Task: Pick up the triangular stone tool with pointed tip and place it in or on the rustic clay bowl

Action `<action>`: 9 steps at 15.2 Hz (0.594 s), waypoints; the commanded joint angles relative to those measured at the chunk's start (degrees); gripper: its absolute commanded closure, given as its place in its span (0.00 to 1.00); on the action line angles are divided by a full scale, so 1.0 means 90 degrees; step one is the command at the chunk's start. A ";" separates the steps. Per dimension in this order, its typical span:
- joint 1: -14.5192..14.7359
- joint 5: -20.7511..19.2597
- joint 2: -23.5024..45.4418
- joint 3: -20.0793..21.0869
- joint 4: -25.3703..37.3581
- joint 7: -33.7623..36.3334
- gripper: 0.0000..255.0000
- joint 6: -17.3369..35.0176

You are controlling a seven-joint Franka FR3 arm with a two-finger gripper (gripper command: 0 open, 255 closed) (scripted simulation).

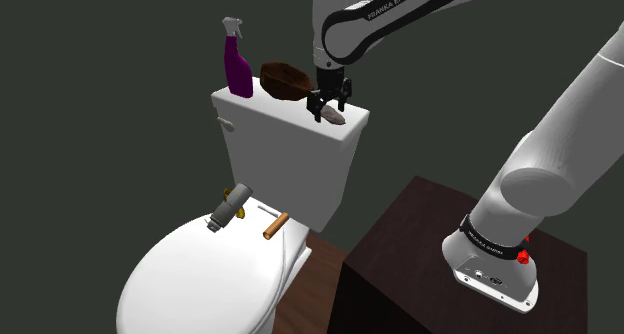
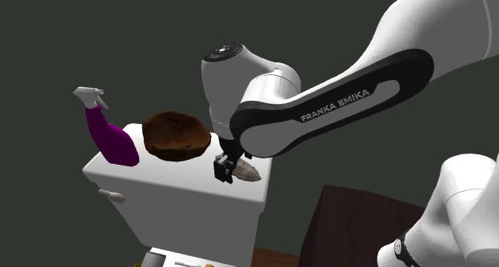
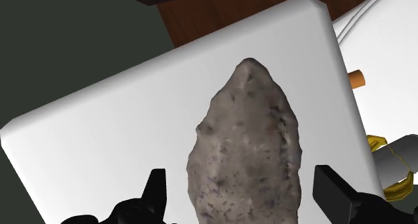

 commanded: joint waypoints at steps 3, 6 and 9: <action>-0.0001 -0.0004 0.0010 0.0000 -0.0016 0.0004 0.00 0.0029; -0.0001 -0.0004 0.0010 0.0000 -0.0015 0.0004 0.00 0.0028; -0.0001 -0.0005 0.0014 -0.0001 -0.0011 0.0003 1.00 0.0028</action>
